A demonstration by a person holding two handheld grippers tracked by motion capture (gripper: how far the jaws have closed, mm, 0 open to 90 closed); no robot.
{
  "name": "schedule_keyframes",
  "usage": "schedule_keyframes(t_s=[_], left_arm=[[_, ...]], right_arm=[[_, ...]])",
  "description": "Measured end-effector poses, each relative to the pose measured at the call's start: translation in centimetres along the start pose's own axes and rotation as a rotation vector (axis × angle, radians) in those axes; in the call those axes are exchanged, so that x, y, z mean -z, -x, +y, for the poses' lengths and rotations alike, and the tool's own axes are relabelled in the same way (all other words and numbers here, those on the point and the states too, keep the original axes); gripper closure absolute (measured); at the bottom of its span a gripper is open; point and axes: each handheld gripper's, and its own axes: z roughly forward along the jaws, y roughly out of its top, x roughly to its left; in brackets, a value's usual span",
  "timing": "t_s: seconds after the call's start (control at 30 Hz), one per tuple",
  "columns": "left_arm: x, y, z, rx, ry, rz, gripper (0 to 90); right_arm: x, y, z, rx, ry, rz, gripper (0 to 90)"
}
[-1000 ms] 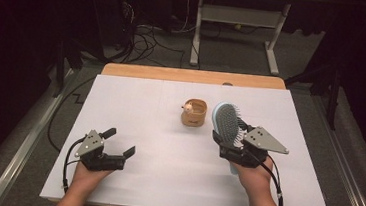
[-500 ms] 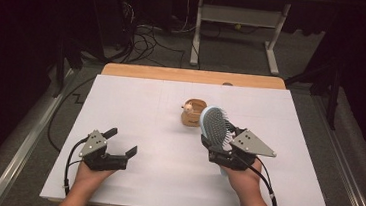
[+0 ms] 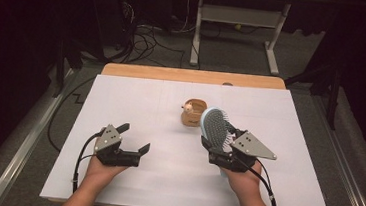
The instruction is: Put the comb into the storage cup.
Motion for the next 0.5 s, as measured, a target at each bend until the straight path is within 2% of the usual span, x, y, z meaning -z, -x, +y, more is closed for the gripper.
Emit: schedule_keyframes(t_s=[0.2, 0.3, 0.43, 0.47, 0.5], left_arm=[[-1.6, 0.8, 1.5, -0.012, 0.018, -0.037, 1.3], [-2.9, 1.4, 1.9, -0.003, 0.036, -0.076, 0.0], [-3.9, 1.7, 2.3, -0.006, 0.023, -0.091, 0.0], [-4.2, 1.8, 2.4, -0.002, 0.017, -0.103, 0.0], [-4.8, 2.1, 2.6, -0.001, 0.032, -0.129, 0.0]], right_arm=[[0.0, 0.1, 0.0, -0.003, 0.002, -0.007, 20.4], [0.1, 0.5, 0.0, -0.010, -0.002, -0.016, 20.4], [0.3, 0.7, 0.0, -0.014, 0.004, -0.024, 20.4], [0.3, 0.8, 0.0, -0.019, 0.008, -0.025, 20.4], [0.5, 0.9, 0.0, -0.026, 0.011, -0.036, 20.4]])
